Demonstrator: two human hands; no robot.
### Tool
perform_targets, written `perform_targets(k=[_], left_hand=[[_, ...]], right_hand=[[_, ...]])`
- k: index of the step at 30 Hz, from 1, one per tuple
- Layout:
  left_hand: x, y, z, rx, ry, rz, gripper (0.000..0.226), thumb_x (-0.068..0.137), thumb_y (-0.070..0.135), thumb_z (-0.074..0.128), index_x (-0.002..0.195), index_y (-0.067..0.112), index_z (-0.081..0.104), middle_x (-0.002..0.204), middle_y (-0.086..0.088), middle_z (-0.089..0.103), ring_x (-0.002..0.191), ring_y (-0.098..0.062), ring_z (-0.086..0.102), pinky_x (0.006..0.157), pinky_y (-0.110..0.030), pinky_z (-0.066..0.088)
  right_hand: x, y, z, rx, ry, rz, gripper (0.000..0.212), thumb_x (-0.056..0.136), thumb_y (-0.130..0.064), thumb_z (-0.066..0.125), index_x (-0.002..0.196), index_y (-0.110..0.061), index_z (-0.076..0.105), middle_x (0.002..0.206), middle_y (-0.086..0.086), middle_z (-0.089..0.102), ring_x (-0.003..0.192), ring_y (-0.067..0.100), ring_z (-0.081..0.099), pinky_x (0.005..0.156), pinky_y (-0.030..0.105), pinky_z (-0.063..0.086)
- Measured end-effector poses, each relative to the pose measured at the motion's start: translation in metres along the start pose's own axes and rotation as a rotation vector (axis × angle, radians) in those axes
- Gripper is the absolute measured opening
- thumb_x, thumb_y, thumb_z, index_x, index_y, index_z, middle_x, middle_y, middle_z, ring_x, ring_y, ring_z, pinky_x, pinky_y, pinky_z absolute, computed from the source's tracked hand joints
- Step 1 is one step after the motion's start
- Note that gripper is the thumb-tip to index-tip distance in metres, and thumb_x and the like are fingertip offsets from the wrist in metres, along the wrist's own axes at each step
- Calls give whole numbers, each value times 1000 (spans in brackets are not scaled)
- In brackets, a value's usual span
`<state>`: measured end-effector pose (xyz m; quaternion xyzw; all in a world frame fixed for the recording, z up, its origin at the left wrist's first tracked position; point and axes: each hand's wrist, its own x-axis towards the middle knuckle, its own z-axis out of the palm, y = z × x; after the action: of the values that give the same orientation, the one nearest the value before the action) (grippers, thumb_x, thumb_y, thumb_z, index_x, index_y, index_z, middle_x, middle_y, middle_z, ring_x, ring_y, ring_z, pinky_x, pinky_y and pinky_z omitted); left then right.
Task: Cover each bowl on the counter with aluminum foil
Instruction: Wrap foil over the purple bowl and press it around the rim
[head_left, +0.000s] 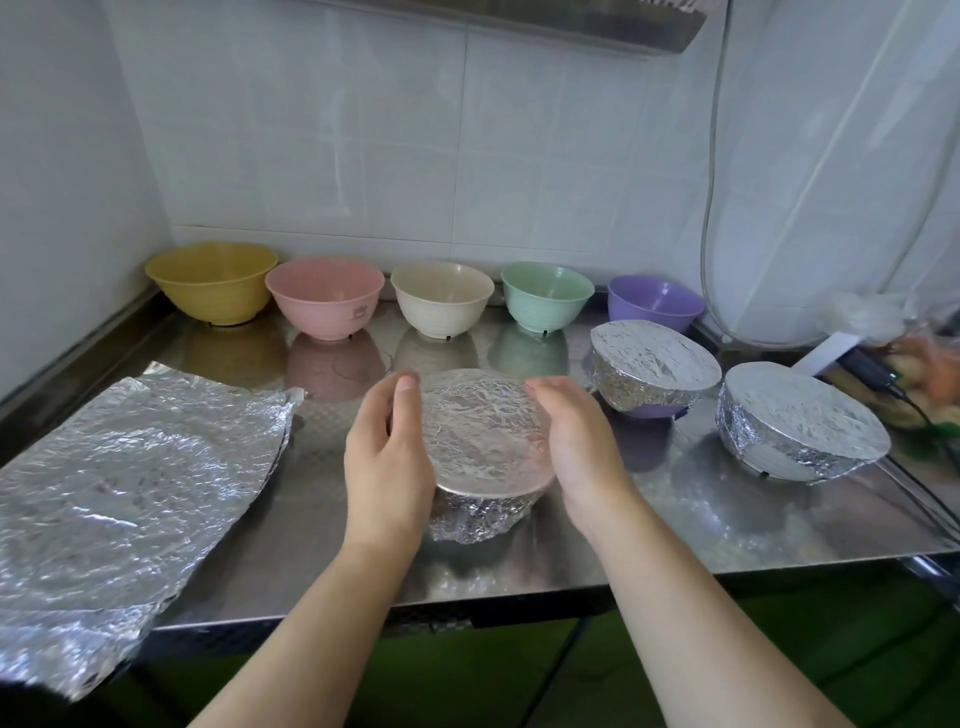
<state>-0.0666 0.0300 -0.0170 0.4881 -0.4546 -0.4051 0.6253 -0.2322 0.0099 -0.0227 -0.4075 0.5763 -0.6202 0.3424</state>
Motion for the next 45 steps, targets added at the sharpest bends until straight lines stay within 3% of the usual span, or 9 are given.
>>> perform_targets(k=[3,9,13,18,23,26,29,32,45], left_hand=[[2,2,-8,-1,34,-19,31,108,41,46,128,31,68,120,20,70,116,4,60,104,-27,45],[-24,-1,4,3,-2,12,45,106,40,52,150,32,47,148,20,51,137,3,44,113,-22,33],[-23,-6,13,41,61,45,40,109,38,45,148,31,49,147,17,54,138,0,45,119,-29,33],[-12,-8,13,16,47,33,33,111,32,39,136,30,61,133,21,62,120,17,49,91,5,31],[5,-3,3,49,17,29,35,110,37,39,129,30,68,124,20,68,120,7,56,109,-25,42],[-3,-3,-1,68,65,51,36,110,40,41,139,31,60,134,21,63,125,9,52,106,-19,38],[-19,-2,5,60,19,54,45,108,40,46,152,31,46,152,19,49,140,3,42,116,-25,31],[-27,-4,16,21,-7,55,48,108,38,48,155,30,42,155,18,46,142,4,38,117,-23,28],[-4,-10,13,28,-4,-9,36,110,35,37,135,35,63,131,22,65,127,3,54,109,-27,39]], right_hand=[[3,-6,-10,-98,41,-45,43,82,-51,60,92,-10,68,95,6,71,97,26,66,92,45,47],[8,-16,-5,158,-207,111,31,103,-27,59,121,-11,78,124,3,77,123,17,69,118,41,45],[2,-10,-5,231,-211,185,39,109,-29,48,126,-7,76,126,8,76,125,21,69,119,47,44],[-3,-4,-1,200,-121,128,39,89,-41,58,113,-21,81,124,1,78,124,18,69,111,43,49],[-7,-2,-6,155,1,30,26,87,-42,62,94,-26,81,112,2,78,117,28,69,106,50,51],[1,-8,-9,99,54,24,40,73,-61,61,91,-32,82,107,-3,79,112,24,70,113,57,45],[7,-15,-8,194,-43,68,26,95,-42,64,103,-25,82,121,-4,78,112,9,71,116,46,46],[5,-19,-7,261,-148,151,34,102,-31,58,123,-10,76,121,4,78,106,12,75,94,29,58],[-1,0,-10,194,-65,95,29,82,-42,65,101,-29,84,116,1,79,119,25,70,116,54,46]])
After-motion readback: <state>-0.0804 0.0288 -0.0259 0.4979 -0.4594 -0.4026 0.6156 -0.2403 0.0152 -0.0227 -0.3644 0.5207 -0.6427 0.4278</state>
